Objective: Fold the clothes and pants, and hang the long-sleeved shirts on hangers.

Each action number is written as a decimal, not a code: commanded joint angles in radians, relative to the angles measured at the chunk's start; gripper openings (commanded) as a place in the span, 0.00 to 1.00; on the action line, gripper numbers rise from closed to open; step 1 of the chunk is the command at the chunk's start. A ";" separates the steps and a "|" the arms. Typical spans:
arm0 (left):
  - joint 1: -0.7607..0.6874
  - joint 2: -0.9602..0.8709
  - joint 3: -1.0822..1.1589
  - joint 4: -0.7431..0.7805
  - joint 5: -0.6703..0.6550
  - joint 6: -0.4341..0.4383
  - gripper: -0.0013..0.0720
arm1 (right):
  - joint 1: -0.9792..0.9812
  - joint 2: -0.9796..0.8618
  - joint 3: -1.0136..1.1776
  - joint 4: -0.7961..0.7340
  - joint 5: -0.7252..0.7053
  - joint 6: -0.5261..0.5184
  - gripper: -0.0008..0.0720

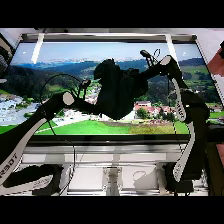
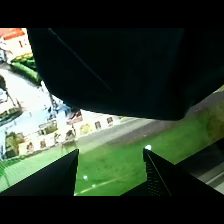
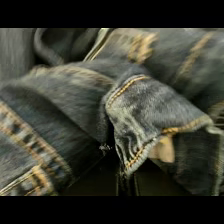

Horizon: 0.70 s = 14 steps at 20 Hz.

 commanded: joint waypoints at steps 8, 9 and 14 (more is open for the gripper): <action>0.171 0.210 0.001 -0.050 0.013 0.037 0.73 | -0.143 0.491 0.009 -0.188 0.269 0.198 0.07; 0.180 0.223 0.001 -0.050 0.005 0.038 0.82 | -0.176 0.558 0.009 -0.214 0.311 0.213 0.07; 0.183 0.218 0.001 -0.052 0.021 0.059 0.83 | -0.370 0.811 -0.055 -0.359 0.410 0.337 0.07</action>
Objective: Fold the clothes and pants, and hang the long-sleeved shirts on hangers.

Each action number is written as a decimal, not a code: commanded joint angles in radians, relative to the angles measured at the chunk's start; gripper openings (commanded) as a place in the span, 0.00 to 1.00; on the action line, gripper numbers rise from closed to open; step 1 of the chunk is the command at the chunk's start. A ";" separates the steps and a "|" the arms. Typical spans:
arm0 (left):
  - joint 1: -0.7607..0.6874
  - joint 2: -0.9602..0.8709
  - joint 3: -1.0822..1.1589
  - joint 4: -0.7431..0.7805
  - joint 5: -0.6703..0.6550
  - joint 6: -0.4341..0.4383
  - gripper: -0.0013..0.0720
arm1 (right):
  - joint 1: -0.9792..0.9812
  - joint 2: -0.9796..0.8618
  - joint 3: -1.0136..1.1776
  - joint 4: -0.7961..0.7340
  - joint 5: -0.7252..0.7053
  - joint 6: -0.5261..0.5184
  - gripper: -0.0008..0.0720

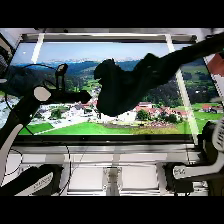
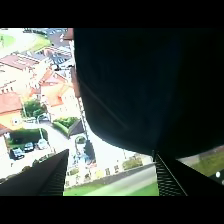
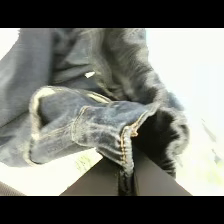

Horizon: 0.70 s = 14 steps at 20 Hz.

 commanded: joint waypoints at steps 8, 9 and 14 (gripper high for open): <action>0.010 -0.207 0.180 -0.110 0.085 0.052 0.83 | -0.346 0.373 -0.722 -0.164 -0.066 0.050 0.07; 0.008 -0.272 0.238 -0.133 0.082 0.053 0.83 | -0.355 0.376 -0.784 -0.163 -0.095 0.049 0.07; 0.008 -0.644 0.564 -0.336 0.052 0.100 0.83 | -0.355 0.376 -0.921 -0.122 -0.202 0.049 0.07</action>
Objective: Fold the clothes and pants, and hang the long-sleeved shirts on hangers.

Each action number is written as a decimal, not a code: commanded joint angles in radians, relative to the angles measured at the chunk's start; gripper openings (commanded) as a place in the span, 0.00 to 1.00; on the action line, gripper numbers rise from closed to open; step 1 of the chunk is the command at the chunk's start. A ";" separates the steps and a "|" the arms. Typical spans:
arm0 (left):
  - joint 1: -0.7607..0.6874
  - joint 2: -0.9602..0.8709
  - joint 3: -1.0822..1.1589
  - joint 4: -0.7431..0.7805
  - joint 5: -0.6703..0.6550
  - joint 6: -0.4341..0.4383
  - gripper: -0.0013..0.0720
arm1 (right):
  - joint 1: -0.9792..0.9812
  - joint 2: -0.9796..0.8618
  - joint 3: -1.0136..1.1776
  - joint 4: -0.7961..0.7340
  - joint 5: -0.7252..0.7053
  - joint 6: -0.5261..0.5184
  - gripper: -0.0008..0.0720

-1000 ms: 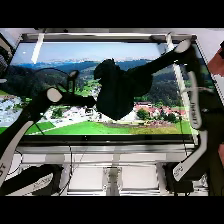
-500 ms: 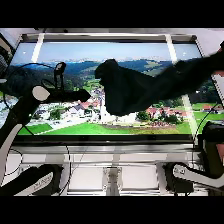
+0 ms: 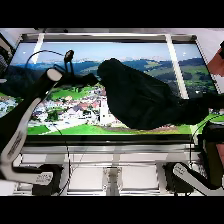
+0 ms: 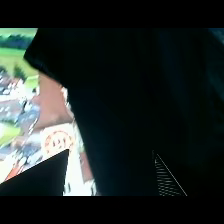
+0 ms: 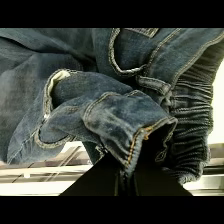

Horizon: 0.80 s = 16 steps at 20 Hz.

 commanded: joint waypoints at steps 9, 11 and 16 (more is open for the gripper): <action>-0.019 -0.519 0.463 -0.128 -0.007 -0.114 0.83 | -0.011 0.010 -0.089 0.050 -0.144 -0.008 0.07; -0.019 -0.537 0.481 -0.129 0.060 -0.143 0.82 | -0.011 0.010 -0.089 0.058 -0.143 -0.008 0.07; -0.029 -0.549 0.497 -0.128 0.156 -0.146 0.71 | -0.011 0.010 -0.089 0.067 -0.144 -0.008 0.07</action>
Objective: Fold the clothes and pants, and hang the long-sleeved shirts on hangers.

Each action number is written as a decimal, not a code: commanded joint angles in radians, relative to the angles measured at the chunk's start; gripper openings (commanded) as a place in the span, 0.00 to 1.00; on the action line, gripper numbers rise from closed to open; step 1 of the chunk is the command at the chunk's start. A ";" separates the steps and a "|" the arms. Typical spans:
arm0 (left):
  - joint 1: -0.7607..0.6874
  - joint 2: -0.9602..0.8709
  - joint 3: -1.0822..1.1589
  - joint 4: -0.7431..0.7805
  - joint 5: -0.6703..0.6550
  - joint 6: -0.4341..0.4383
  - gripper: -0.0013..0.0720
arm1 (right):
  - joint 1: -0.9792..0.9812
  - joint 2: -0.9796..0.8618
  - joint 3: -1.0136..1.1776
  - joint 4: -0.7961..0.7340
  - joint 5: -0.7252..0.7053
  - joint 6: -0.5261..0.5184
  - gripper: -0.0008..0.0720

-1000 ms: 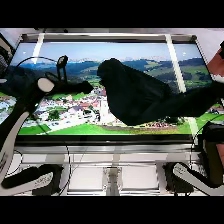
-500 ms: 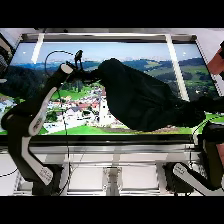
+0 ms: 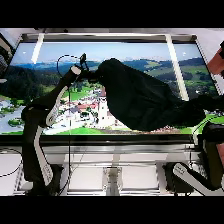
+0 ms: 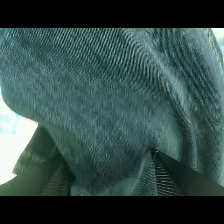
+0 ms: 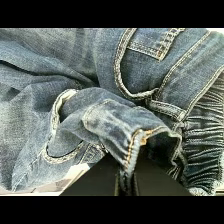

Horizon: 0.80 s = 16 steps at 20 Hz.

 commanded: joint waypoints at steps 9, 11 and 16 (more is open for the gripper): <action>0.047 0.105 0.020 0.056 -0.057 0.032 0.04 | -0.001 0.000 0.007 0.294 -0.007 -0.061 0.07; 0.163 0.265 0.020 0.257 -0.179 -0.085 0.04 | -0.001 0.000 0.052 0.488 -0.024 -0.090 0.07; 0.428 0.678 0.019 0.980 -0.564 -0.286 0.04 | -0.001 0.000 0.347 0.867 -0.021 -0.090 0.07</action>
